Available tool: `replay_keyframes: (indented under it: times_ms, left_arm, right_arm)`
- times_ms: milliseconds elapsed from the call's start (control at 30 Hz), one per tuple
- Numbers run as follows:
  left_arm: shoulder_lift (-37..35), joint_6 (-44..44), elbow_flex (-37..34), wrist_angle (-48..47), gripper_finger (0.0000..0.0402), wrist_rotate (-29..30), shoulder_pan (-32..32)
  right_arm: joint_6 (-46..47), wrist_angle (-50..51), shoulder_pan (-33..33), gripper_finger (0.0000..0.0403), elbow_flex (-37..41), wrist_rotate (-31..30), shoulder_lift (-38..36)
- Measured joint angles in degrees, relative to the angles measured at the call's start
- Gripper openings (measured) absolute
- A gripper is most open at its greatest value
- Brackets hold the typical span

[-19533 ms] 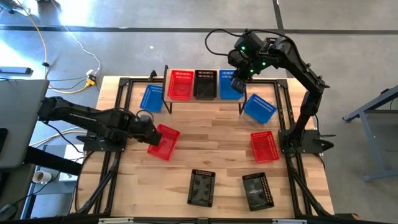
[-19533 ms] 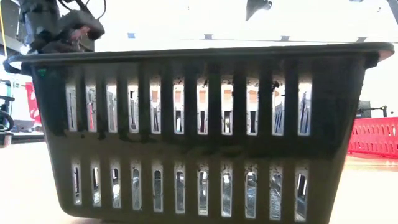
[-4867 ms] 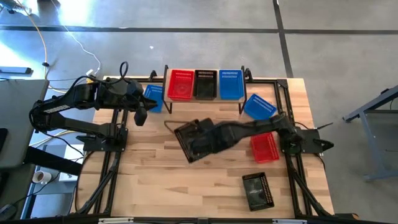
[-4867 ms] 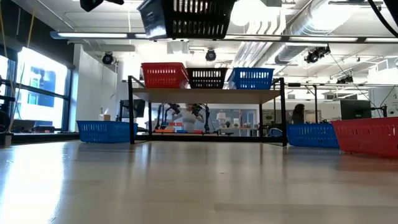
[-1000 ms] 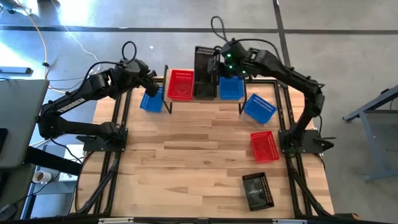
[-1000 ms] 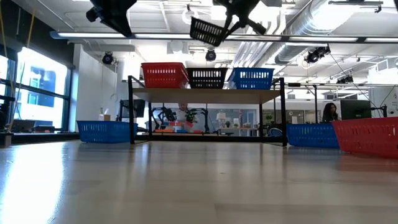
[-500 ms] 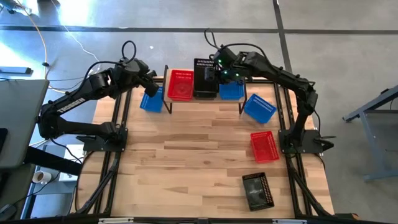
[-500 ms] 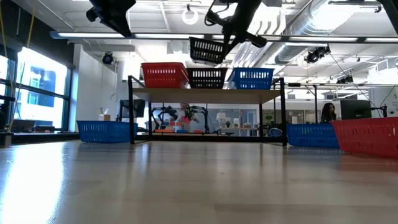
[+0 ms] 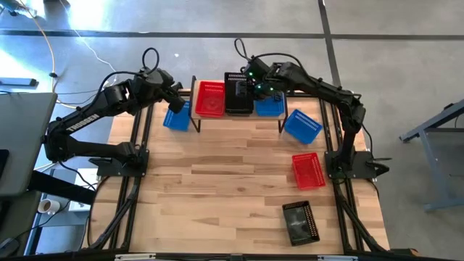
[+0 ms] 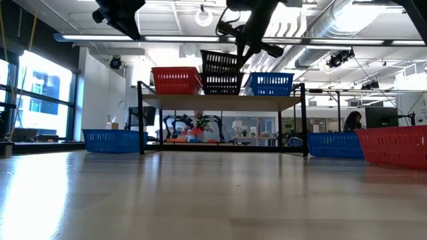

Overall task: Stack baskets on shelf by color
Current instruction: Stack the left black bin on top of the black bin on the shelf

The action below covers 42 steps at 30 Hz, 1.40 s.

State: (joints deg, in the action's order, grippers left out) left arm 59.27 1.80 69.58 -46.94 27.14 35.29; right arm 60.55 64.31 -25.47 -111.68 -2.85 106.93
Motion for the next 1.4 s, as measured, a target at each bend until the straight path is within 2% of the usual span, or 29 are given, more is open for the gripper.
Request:
replay_keyframes:
  times_ms: [367, 500, 633, 1400]
  left_arm:
    - [0.0, -0.3, 0.0, 0.0, 0.0069, 0.0, 0.0]
    - [0.0, -1.5, 0.0, 0.0, 0.0069, 0.0, 0.0]
    - [0.0, -1.6, 0.0, 0.0, 0.0069, 0.0, 0.0]
    - [0.0, -1.4, 0.0, 0.0, 0.0069, -0.2, 0.0]
  right_arm:
    - [0.7, 1.3, 0.0, 0.0, 0.0, -1.6, 0.0]
    - [0.0, 1.2, -0.3, 0.0, 0.0, 0.3, 0.0]
    - [0.5, 1.2, -0.2, 0.0, 0.0, -1.5, 0.0]
    - [-0.8, 1.0, -0.2, 0.0001, 0.0, -2.6, 0.0]
